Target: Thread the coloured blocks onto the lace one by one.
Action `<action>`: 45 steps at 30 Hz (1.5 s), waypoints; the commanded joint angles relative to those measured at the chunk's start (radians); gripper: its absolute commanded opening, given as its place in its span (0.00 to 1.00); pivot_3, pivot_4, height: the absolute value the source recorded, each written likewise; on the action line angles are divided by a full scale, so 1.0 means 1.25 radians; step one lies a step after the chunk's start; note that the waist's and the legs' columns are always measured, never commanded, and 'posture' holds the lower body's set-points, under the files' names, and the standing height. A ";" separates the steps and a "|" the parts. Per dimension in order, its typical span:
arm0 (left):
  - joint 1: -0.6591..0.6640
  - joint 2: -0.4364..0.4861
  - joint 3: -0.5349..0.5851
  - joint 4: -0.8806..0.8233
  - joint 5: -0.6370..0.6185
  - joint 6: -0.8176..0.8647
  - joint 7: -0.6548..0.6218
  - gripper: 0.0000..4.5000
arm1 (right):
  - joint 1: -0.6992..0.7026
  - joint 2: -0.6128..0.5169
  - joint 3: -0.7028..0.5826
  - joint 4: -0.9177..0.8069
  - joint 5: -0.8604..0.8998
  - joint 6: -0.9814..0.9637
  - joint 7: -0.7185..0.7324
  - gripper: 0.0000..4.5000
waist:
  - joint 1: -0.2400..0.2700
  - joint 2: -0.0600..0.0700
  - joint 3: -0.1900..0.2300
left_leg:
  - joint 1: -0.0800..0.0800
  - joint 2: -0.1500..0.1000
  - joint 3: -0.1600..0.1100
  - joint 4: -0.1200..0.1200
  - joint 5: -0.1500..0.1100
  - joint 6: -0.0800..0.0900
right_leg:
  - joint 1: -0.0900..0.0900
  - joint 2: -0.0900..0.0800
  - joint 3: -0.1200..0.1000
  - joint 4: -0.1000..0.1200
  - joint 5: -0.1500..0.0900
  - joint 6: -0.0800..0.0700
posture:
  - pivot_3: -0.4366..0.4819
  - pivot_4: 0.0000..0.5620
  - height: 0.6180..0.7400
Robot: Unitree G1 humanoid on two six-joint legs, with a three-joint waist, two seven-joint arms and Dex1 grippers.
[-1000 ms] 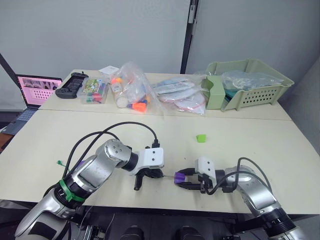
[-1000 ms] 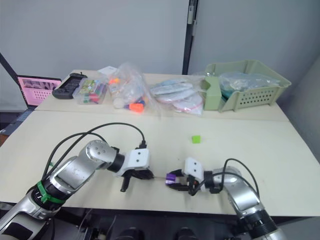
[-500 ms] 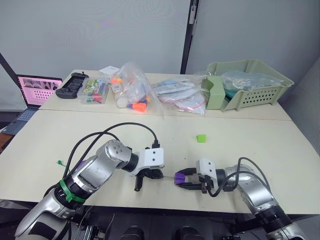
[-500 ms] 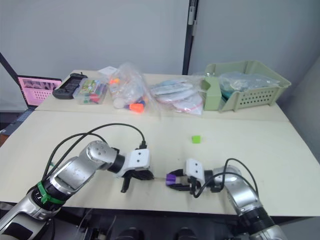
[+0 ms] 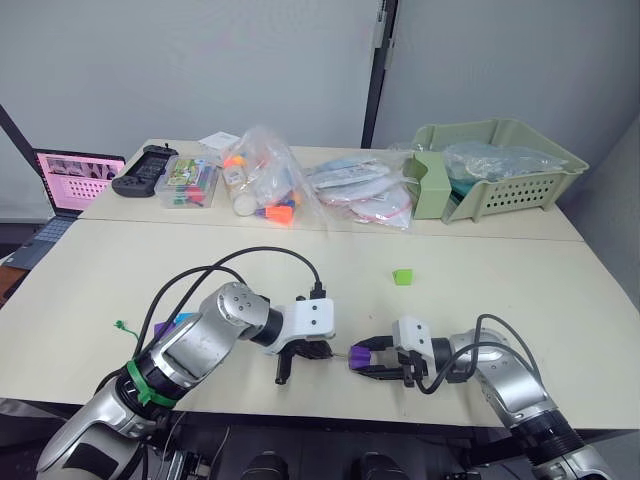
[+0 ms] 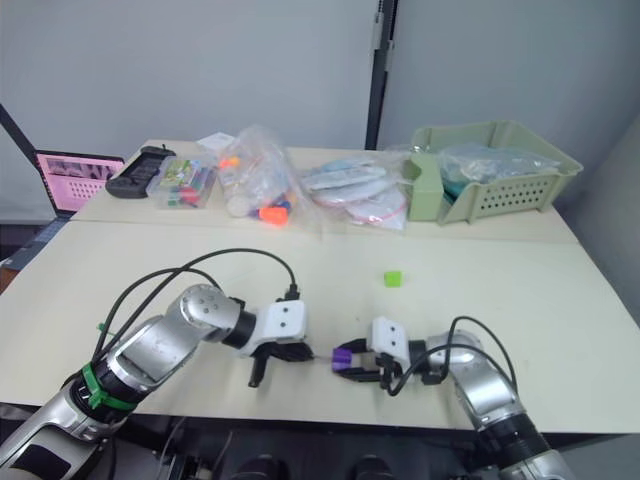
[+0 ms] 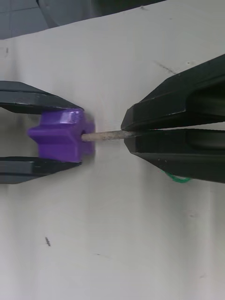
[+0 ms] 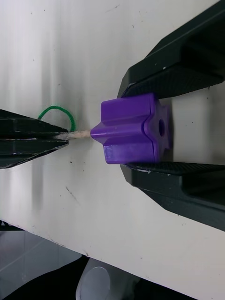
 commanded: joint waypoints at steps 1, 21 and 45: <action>-0.026 -0.024 -0.004 0.001 0.010 -0.001 0.017 0.00 | 0.016 -0.008 0.021 -0.011 -0.018 0.013 0.009 0.31 | 0.000 0.000 0.000 | 0.000 0.000 0.000 0.000 0.000 0.000 | 0.000 0.000 0.000 0.000 0.000 0.000 | 0.48 0.27 1.00; 0.011 -0.075 0.087 0.063 -0.049 -0.125 -0.003 0.35 | 0.025 -0.013 0.029 -0.047 -0.030 0.064 -0.009 0.31 | 0.000 0.000 0.000 | 0.000 0.000 0.000 0.000 0.000 0.000 | 0.000 0.000 0.000 0.000 0.000 0.000 | 0.48 0.27 1.00; 0.092 -0.083 0.117 0.251 -0.034 -0.393 -0.052 0.00 | 0.021 -0.031 0.021 -0.054 -0.029 0.087 -0.032 0.31 | -0.001 0.000 0.000 | 0.001 0.000 0.000 0.000 0.000 0.000 | 0.001 0.000 0.000 0.000 0.000 0.000 | 0.48 0.27 1.00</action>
